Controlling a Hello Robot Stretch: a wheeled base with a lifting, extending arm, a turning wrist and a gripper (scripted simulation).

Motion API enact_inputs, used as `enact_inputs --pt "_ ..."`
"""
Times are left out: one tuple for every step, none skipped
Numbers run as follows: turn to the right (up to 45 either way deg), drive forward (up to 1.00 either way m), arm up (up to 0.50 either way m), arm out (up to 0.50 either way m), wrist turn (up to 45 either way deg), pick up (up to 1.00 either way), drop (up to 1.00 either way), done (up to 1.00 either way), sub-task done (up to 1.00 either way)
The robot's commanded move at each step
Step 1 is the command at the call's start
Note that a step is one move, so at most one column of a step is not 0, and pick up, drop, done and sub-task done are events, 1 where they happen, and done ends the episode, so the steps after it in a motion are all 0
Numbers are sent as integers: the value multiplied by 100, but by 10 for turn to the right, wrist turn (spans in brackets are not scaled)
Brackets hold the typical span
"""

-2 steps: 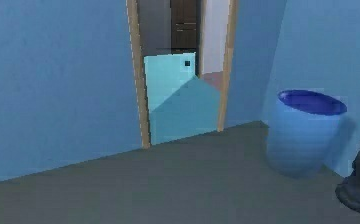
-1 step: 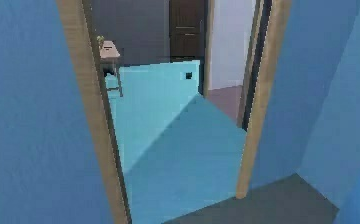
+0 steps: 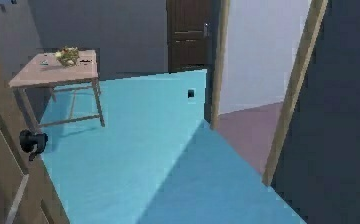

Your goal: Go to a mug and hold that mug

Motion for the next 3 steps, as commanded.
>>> enact_inputs --pt "-30 0 0 0 0 0 0 0 0" --pt "0 10 0 0 0 0 0 0 0" --pt "90 0 0 0 0 0 0 0 0"
